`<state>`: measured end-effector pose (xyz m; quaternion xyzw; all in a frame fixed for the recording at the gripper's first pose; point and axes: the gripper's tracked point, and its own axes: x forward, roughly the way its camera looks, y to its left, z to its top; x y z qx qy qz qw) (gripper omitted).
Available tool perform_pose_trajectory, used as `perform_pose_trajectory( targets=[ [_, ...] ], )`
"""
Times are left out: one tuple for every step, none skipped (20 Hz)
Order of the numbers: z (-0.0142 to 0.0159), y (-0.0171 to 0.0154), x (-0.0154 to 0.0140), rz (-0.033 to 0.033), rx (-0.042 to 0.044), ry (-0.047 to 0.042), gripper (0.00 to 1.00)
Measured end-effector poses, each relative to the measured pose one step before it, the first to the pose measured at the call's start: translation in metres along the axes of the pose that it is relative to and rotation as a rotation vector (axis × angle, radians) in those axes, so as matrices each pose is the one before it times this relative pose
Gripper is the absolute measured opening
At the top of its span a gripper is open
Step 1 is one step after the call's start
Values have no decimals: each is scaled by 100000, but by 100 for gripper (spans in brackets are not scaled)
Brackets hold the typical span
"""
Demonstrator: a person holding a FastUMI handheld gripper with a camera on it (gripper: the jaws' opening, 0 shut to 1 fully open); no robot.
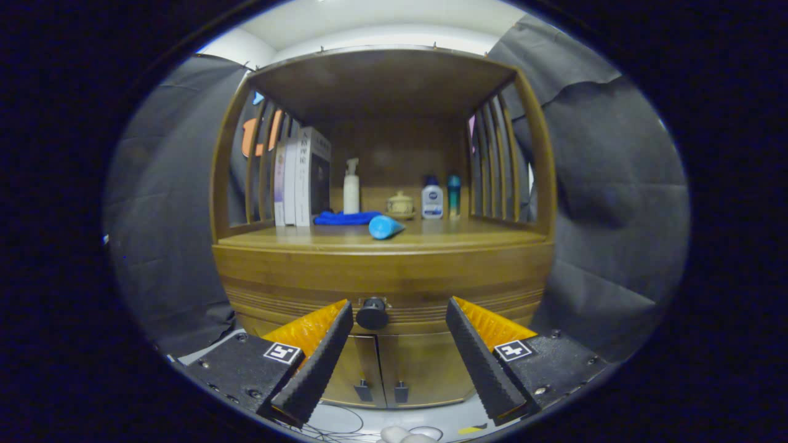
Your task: Pull open the drawer, take out the items inside it, and place them on the countertop above the cabinet.
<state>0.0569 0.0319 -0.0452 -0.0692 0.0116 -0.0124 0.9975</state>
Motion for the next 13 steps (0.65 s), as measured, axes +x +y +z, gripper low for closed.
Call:
perform_pose_trajectory(
  targets=[
    [1028,-83,-1970,656,1156,-2684,99],
    [705,187,-1709,1184,1750,-1262,99],
    [579,195,-1528,1111,1303,-531,99],
    [507,16,-1188,557,792,-382,99],
    [699,56,-993,548,-258,-1641,99],
    [632,-108,-810,-313,-627,-1143,99],
    [525,100,-688,216,-278,-1014,99],
    [225,518,-592,1474,-507,-885,99],
    [-191,163,-497,514,-872,1374,99],
    [-164,-188,-293,60,-806,685,99],
    [-34,-235,-316,-847,-298,376,99],
    [144,-251,-307,-786,61,21,99],
    [91,-170,-285,-528,513,73,99]
  ],
)
